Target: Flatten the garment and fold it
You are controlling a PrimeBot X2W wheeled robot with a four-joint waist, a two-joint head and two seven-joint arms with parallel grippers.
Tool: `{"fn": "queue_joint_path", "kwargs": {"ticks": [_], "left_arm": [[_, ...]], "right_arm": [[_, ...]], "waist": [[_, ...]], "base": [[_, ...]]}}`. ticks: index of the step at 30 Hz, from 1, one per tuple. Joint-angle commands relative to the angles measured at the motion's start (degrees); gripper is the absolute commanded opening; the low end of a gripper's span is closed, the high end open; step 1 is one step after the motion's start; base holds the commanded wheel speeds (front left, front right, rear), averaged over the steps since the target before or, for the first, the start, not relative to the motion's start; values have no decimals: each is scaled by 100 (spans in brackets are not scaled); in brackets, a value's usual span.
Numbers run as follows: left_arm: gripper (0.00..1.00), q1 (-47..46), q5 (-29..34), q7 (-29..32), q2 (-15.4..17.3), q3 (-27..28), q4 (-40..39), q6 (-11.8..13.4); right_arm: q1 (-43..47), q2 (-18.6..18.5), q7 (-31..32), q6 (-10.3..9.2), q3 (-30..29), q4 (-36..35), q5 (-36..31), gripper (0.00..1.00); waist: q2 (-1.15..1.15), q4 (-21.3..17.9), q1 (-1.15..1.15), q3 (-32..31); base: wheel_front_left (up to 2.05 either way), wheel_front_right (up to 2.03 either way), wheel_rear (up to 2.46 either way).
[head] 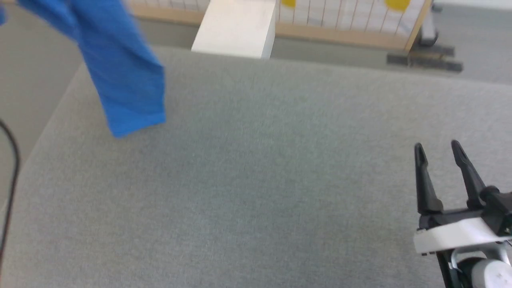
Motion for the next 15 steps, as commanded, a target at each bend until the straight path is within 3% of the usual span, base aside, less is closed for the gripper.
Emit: {"fn": "queue_joint_path", "kwargs": {"ticks": [1, 15], "left_arm": [[0, -131, -95, 61, -134, -43, -150, 34], [0, -1, -1031, 774, -1724, -612, -1763, 401]], "right_arm": [[85, 5, -39, -9, -54, 17, 52, 100], [114, 6, -30, -9, -608, -164, 131, 100]], "waist": [[0, -221, 1, -412], [0, -905, 1, -437]], "base": [[0, 0, 0], [0, 0, 0]]}}
